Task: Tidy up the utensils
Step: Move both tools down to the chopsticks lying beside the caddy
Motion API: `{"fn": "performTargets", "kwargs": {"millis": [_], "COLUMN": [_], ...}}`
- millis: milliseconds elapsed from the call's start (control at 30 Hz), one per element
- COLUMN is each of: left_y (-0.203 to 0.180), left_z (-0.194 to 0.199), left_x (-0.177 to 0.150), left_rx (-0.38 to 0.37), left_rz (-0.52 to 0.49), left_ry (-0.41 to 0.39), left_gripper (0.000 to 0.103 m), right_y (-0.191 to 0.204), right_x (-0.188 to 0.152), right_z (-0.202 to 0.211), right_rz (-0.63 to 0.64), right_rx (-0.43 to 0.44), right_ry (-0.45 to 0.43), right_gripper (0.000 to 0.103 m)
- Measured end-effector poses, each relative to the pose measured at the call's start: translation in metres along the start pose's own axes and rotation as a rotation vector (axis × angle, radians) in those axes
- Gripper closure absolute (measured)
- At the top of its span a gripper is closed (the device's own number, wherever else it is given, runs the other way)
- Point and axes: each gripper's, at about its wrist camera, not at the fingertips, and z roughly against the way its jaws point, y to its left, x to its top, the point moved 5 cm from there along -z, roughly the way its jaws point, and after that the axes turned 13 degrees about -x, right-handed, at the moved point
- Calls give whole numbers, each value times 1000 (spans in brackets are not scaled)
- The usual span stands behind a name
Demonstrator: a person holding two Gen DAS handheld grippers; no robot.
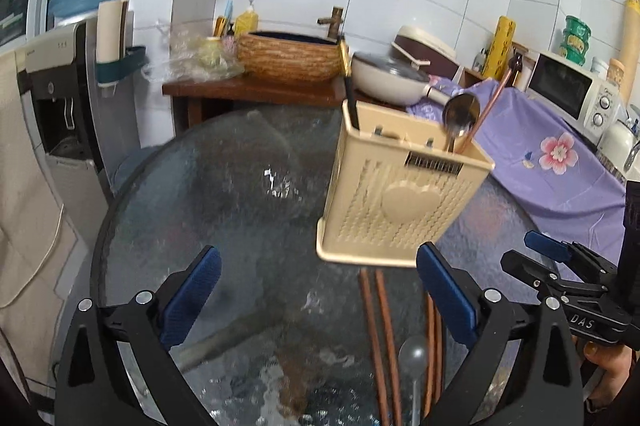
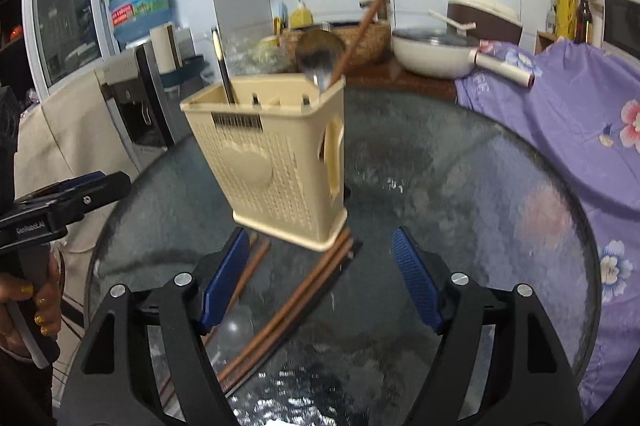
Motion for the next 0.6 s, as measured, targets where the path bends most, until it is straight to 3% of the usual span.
{"fn": "performTargets", "kwargs": {"millis": [200, 600], "left_y": [9, 16], "left_z": [-14, -32], "left_x": [-31, -62], "left_rx": [13, 39], "left_rz": [16, 16], "left_ry": [67, 144], "left_gripper": [7, 13], "right_y": [5, 17], "right_x": [-36, -65], "right_z": [-20, -31], "right_rz": [31, 131], "right_rx": [-12, -87], "right_ry": [87, 126], "right_gripper": [29, 29]}}
